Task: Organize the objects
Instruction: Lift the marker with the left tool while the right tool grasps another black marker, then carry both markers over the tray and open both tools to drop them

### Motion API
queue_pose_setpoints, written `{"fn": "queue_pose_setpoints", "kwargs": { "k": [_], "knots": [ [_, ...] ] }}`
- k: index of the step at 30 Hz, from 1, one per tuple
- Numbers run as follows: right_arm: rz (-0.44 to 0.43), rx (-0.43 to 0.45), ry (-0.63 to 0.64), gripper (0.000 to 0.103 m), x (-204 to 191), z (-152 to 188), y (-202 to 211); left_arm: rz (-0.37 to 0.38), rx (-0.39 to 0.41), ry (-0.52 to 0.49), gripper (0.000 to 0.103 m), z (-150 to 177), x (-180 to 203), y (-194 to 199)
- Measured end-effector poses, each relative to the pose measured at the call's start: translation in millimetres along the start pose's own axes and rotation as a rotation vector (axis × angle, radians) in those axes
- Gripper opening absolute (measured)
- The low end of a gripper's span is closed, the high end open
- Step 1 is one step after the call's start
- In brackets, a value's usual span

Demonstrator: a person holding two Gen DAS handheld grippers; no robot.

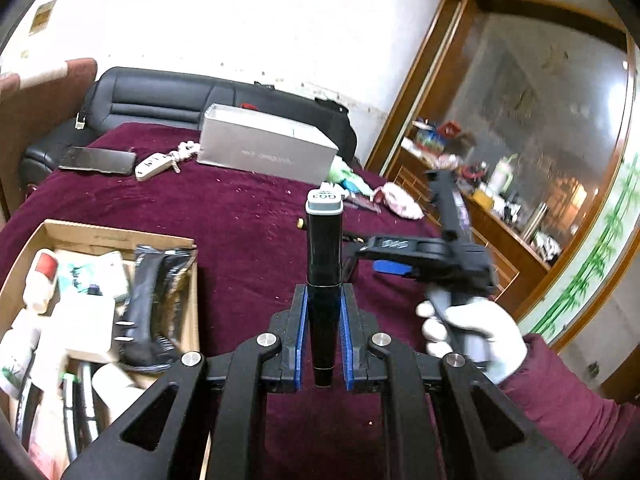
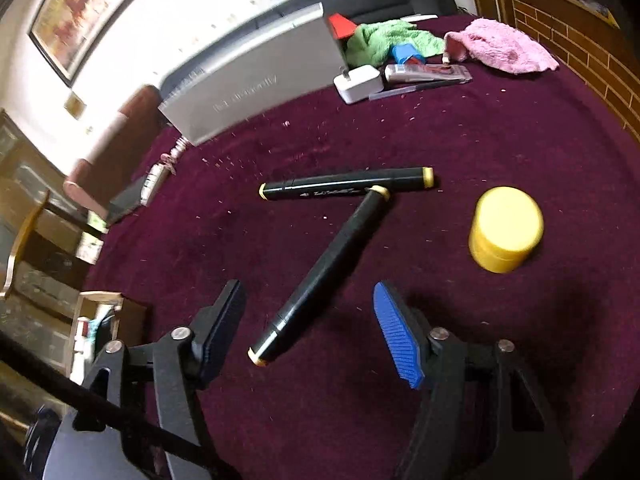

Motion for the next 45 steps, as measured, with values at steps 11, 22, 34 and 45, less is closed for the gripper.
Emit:
{"fn": "queue_pose_setpoints", "kwargs": {
  "k": [11, 22, 34, 45],
  "knots": [
    [0.31, -0.043, 0.105, 0.043, -30, 5, -37, -0.002, 0.091, 0.032, 0.011, -6, -36, 42],
    [0.116, -0.012, 0.027, 0.012, -33, 21, -6, -0.052, 0.167, 0.064, 0.011, -2, -60, 84],
    [-0.182, 0.031, 0.092, 0.013, -103, 59, 75, -0.171, 0.232, 0.087, 0.011, 15, -85, 155],
    [-0.393, -0.111, 0.237, 0.013, -207, 133, 67, -0.287, 0.044, 0.099, 0.011, 39, -124, 168]
  ]
}}
Point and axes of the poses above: each gripper's, at about its wrist camera, not at the fingertips, and y roughly against the way its jaws point, x to its right, z to its underside, the point moved 3 cm from there along -y, roughly the way its jaws point, and after that the axes turned 2 degrees about x, right-handed, at the moved point
